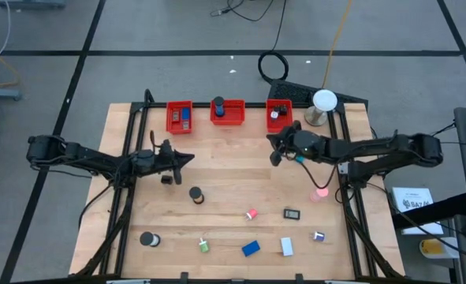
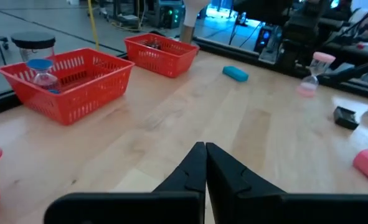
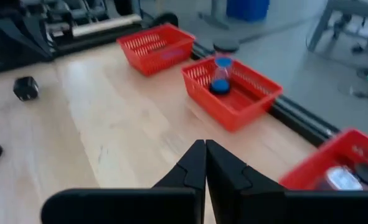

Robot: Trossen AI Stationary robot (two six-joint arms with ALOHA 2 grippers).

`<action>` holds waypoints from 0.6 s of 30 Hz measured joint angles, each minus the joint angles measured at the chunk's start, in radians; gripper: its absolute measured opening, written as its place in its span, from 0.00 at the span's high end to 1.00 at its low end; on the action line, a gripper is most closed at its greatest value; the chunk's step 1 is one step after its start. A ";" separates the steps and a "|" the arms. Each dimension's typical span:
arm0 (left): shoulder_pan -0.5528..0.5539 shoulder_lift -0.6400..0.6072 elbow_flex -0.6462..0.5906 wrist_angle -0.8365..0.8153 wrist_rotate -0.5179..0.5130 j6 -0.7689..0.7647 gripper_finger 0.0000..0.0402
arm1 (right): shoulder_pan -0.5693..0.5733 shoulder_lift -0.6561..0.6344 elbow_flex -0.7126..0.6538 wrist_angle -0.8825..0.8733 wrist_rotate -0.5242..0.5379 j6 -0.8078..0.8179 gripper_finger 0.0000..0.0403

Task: Pick & Place Office items
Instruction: Put the top blue timer into the left orange basket

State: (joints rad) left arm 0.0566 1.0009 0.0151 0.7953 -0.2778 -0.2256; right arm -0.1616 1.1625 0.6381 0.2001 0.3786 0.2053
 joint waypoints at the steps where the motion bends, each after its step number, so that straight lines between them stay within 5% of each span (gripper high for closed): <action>1: 0.000 0.000 0.000 -0.001 -0.003 0.006 0.98 | 0.000 -0.013 0.015 -0.057 0.011 0.017 1.00; 9: 0.001 0.000 0.000 0.001 -0.021 0.012 0.93 | 0.000 -0.043 0.170 -0.539 0.074 0.227 0.98; 18: 0.000 0.000 0.001 0.014 -0.021 0.014 0.99 | -0.005 0.004 0.331 -0.961 0.094 0.545 0.98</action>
State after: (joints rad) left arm 0.0570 1.0010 0.0158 0.8089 -0.2989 -0.2115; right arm -0.1670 1.1660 0.9692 -0.7610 0.4728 0.7500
